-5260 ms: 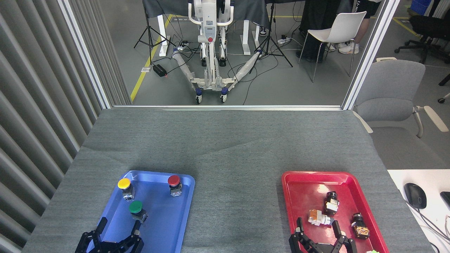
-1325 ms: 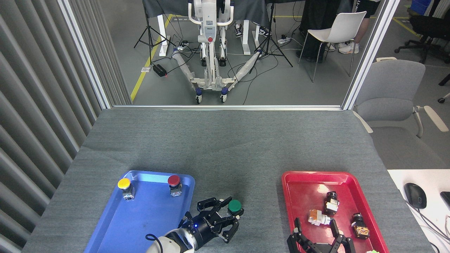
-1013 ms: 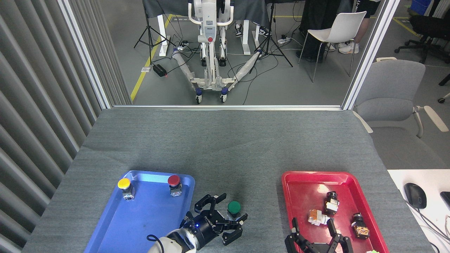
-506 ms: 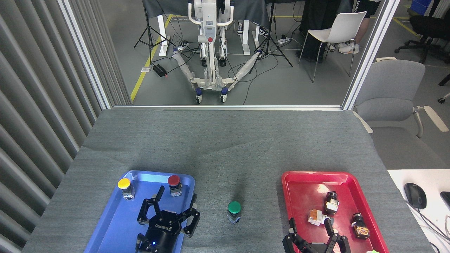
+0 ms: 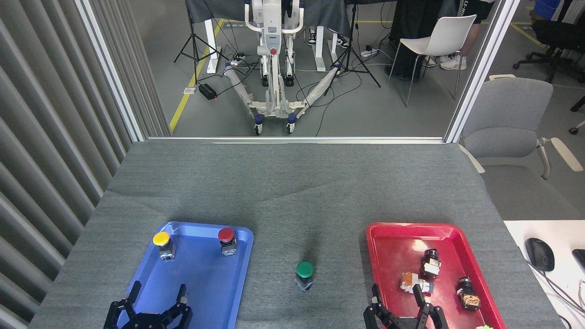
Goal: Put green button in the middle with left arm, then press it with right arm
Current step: 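Move the right gripper over the green button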
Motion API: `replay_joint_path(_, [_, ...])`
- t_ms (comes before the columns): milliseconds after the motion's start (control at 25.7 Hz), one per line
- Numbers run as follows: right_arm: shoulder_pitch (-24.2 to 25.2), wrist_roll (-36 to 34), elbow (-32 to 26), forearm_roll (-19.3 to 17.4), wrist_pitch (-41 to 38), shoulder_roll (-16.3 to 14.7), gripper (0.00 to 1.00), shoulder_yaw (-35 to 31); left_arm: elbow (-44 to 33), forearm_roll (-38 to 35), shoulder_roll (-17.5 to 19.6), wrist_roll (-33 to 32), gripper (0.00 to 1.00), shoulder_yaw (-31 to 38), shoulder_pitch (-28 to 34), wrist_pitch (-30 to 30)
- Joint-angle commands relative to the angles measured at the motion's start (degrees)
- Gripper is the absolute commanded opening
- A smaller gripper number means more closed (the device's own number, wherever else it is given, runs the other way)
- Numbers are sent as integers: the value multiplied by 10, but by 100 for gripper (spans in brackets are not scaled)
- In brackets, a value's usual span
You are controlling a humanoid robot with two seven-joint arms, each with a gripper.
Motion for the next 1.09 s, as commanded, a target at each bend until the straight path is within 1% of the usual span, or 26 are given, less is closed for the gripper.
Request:
replay_joint_path(0, [-5,-2,9,1,-2,0,67,11,-11,27,1,-23,99,9,2,-29])
replay_joint_path(39, [-8,-2,10,2,-2,0,60,15,-16,32,1,-31,99,9,2,-30])
replay_joint_path(156, [-15,-4,16,8,-5,0,34,24,-26,46,1,-55,99,10,2,-30])
replay_joint_path(234, [-23,-8,19,26,-5,0,18,33,-24,47,1,-55,99,10,2,-31])
replay_joint_path(312, [-33,-8,30,41,-5,0,6,46,-23,47,1,-55,99,11,3,-31])
replay_joint_path(351, [-38,-8,33,46,-5,0,2,49,-23,48,1,-55,99,10,3,-31])
replay_joint_path(390, [-44,-8,39,50,-5,0,0,53,-23,48,1,-55,99,11,3,-31])
replay_joint_path(545, [-72,-8,62,52,-5,2,0,71,-23,48,1,-55,99,11,2,-31])
replay_joint_path(662, [-121,-8,112,56,-5,9,0,80,-23,48,1,-55,99,11,1,-30])
replay_joint_path(857, [-204,-7,199,64,-1,8,0,140,-23,48,1,-55,99,11,1,-29])
replay_joint_path(935, [-215,-7,217,65,-5,10,0,147,-23,48,1,-55,99,11,1,-29])
replay_joint_path(1052, [-214,-6,218,66,-1,13,0,176,-23,51,1,-55,99,11,0,-29])
